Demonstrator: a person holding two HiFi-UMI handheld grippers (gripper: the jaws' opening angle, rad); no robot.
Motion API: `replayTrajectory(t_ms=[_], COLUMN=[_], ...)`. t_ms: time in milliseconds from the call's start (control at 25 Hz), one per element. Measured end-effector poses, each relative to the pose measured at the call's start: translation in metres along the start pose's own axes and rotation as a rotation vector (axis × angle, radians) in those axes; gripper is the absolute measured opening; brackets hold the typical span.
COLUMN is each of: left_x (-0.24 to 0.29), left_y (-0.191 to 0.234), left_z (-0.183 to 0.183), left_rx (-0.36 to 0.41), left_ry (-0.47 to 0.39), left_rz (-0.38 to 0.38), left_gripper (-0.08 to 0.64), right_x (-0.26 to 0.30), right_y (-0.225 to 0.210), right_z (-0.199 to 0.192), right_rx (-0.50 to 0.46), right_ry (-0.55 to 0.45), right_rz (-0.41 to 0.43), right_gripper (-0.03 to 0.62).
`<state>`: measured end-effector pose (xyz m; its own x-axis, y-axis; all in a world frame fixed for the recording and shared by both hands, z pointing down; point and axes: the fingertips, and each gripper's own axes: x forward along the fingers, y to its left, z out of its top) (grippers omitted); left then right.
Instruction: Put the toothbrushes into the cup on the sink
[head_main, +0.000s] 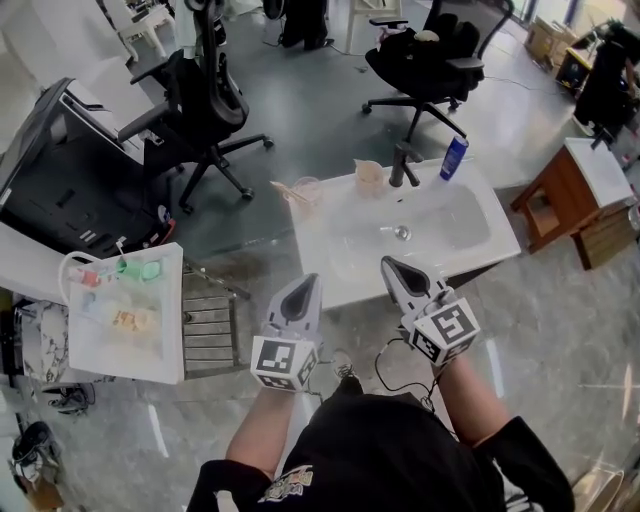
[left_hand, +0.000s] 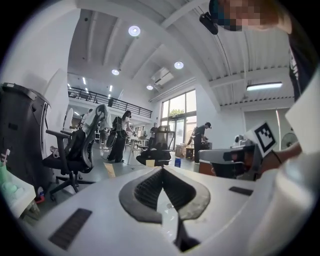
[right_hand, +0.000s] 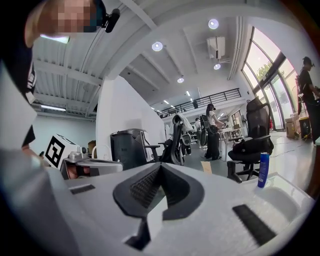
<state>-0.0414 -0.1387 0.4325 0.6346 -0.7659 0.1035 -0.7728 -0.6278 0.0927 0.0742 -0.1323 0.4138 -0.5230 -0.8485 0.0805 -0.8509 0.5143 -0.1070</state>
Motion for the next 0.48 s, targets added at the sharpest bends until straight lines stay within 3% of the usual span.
replayTrajectory(t_ms=[280,480], left_x=[-0.054,-0.098], left_y=[-0.072,-0.091], left_z=[-0.009,-0.024], left_rx=[0.041,0.048], left_ry=[0.035,0.064], left_rz=[0.010,0.057], left_gripper=[0.005,0.005], right_x=[-0.065,-0.085], right_y=[0.028,0.064], right_z=[-0.010,-0.034], right_rx=[0.016,0.024], right_ry=[-0.006,0.023], right_rz=[0.048,0.118], right_gripper=[0.006,0.006])
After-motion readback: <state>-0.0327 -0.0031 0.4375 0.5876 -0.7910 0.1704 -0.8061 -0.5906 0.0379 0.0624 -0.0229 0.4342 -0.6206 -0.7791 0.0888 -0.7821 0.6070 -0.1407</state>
